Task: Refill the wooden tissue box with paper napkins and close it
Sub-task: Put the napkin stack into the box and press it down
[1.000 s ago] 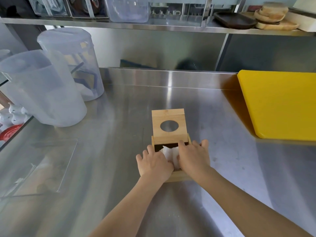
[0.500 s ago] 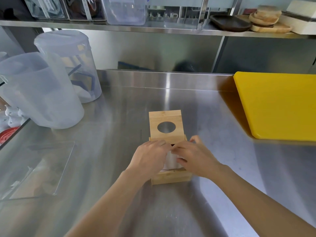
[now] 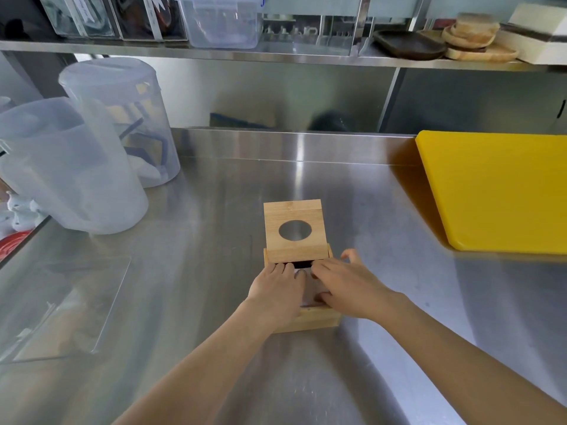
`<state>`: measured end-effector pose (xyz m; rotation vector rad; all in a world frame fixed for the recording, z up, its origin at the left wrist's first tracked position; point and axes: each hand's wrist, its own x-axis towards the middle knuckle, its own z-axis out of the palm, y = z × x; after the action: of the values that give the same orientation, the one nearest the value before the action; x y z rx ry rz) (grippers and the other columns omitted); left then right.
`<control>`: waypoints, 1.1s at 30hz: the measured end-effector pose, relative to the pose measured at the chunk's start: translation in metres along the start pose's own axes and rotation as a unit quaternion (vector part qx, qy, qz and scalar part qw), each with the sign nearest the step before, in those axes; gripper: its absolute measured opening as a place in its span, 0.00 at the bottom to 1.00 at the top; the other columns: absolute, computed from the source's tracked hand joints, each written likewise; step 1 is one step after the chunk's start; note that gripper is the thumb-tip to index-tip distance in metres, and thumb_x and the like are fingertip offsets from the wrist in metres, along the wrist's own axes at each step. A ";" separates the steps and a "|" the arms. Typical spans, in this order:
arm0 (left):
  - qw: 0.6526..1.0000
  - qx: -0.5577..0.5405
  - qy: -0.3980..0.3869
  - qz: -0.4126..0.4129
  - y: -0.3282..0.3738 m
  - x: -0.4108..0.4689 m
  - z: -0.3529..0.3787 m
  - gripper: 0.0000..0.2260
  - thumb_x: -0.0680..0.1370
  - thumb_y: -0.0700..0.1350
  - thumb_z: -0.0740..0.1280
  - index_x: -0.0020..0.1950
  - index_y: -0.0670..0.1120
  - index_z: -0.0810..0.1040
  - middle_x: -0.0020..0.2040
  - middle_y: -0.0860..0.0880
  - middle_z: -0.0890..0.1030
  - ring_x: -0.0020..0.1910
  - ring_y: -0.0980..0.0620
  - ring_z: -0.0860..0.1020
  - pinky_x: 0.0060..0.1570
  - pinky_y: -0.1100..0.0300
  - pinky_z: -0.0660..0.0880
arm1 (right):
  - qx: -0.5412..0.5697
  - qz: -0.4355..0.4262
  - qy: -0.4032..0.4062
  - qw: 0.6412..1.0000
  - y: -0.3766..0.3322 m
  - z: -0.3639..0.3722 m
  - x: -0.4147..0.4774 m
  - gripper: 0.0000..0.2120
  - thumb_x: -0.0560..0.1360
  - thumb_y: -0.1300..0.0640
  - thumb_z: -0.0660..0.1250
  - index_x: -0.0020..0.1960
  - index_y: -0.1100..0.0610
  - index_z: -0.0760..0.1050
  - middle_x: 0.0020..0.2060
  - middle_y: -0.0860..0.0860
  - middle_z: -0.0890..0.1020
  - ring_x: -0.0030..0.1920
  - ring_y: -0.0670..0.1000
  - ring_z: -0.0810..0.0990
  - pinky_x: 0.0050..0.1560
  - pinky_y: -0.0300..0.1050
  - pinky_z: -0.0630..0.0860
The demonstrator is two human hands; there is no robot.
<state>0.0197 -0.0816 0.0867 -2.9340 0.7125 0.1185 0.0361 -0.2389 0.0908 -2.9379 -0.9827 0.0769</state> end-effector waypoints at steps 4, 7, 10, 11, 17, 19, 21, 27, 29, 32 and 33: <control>1.000 -0.012 0.016 -0.009 0.003 0.002 0.000 0.14 0.77 0.41 0.57 0.62 0.42 0.65 0.57 0.42 0.74 0.57 0.43 0.70 0.58 0.55 0.62 | 0.007 -0.004 -0.014 1.000 0.001 -0.002 0.002 0.05 0.73 0.57 0.62 0.48 0.55 0.67 0.48 0.51 0.77 0.49 0.52 0.72 0.52 0.46 0.55; 1.000 -0.002 0.009 -0.006 -0.001 0.000 0.002 0.10 0.78 0.42 0.58 0.58 0.42 0.69 0.57 0.44 0.74 0.56 0.46 0.70 0.56 0.58 0.62 | 0.029 0.004 -0.026 0.999 0.006 -0.002 0.002 0.06 0.73 0.55 0.63 0.46 0.54 0.65 0.46 0.48 0.75 0.46 0.50 0.69 0.52 0.46 0.55; 1.000 0.001 -0.018 0.008 -0.005 -0.001 0.002 0.09 0.78 0.43 0.59 0.57 0.42 0.70 0.56 0.45 0.74 0.55 0.47 0.71 0.56 0.58 0.63 | 0.038 -0.003 -0.043 0.998 0.009 -0.004 0.002 0.06 0.73 0.54 0.63 0.47 0.54 0.68 0.43 0.44 0.70 0.44 0.48 0.67 0.52 0.45 0.56; 1.000 -0.005 -0.024 0.013 -0.006 0.000 0.000 0.10 0.78 0.44 0.59 0.57 0.43 0.70 0.56 0.45 0.74 0.56 0.46 0.71 0.56 0.58 0.63 | 0.036 -0.007 -0.045 0.998 0.010 -0.005 0.002 0.06 0.73 0.54 0.63 0.48 0.54 0.69 0.43 0.44 0.69 0.45 0.48 0.68 0.52 0.44 0.56; 0.993 -0.051 0.072 0.078 -0.013 -0.006 -0.012 0.10 0.77 0.43 0.56 0.53 0.45 0.75 0.51 0.48 0.78 0.52 0.46 0.75 0.54 0.57 0.66 | 0.022 -0.079 0.024 0.996 0.013 -0.002 0.001 0.10 0.73 0.58 0.60 0.52 0.52 0.76 0.51 0.43 0.79 0.54 0.46 0.73 0.52 0.44 0.56; 0.985 -0.059 0.090 0.135 -0.018 -0.011 -0.011 0.16 0.77 0.51 0.52 0.48 0.48 0.78 0.47 0.51 0.82 0.50 0.48 0.77 0.56 0.56 0.67 | 0.017 -0.118 0.011 0.993 0.014 -0.005 0.000 0.13 0.76 0.50 0.56 0.54 0.49 0.77 0.54 0.41 0.79 0.57 0.44 0.72 0.55 0.45 0.55; 0.983 -0.039 0.064 0.168 -0.025 -0.016 -0.008 0.24 0.78 0.61 0.45 0.52 0.53 0.78 0.50 0.54 0.82 0.53 0.52 0.77 0.61 0.55 0.60 | 0.030 -0.125 -0.031 0.991 0.016 -0.008 -0.002 0.20 0.78 0.41 0.49 0.57 0.47 0.75 0.55 0.42 0.78 0.57 0.44 0.72 0.55 0.44 0.52; 0.979 -0.003 -0.008 0.202 -0.047 -0.034 -0.003 0.28 0.75 0.66 0.44 0.65 0.56 0.72 0.68 0.53 0.72 0.71 0.54 0.63 0.68 0.48 0.33 | 0.000 -0.138 -0.093 0.986 0.026 -0.007 -0.006 0.28 0.76 0.36 0.45 0.51 0.52 0.78 0.50 0.46 0.81 0.58 0.47 0.73 0.56 0.46 0.50; 0.979 -0.008 -0.010 0.203 -0.051 -0.034 -0.008 0.25 0.75 0.64 0.49 0.59 0.55 0.77 0.63 0.54 0.76 0.69 0.55 0.66 0.69 0.49 0.34 | -0.010 -0.140 -0.076 0.987 0.030 -0.011 -0.005 0.30 0.75 0.36 0.44 0.40 0.54 0.78 0.40 0.46 0.80 0.49 0.47 0.75 0.60 0.48 0.55; 0.981 -0.035 0.023 0.189 -0.053 -0.032 -0.012 0.23 0.74 0.63 0.52 0.50 0.53 0.81 0.56 0.55 0.81 0.61 0.56 0.73 0.72 0.52 0.43 | -0.035 -0.155 -0.032 0.987 0.033 -0.014 -0.004 0.28 0.75 0.38 0.45 0.35 0.54 0.76 0.34 0.47 0.78 0.42 0.48 0.75 0.58 0.48 0.61; 0.981 -0.033 0.039 0.186 -0.051 -0.031 -0.011 0.22 0.74 0.63 0.53 0.50 0.53 0.81 0.56 0.54 0.81 0.59 0.56 0.74 0.72 0.51 0.49 | -0.044 -0.163 -0.011 0.986 0.032 -0.012 -0.005 0.28 0.76 0.39 0.46 0.36 0.54 0.77 0.35 0.47 0.79 0.43 0.48 0.76 0.57 0.47 0.61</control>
<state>0.0162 -0.0235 0.1062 -2.8422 1.2871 0.0616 0.0525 -0.2679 0.1015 -2.8097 -1.4914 0.0547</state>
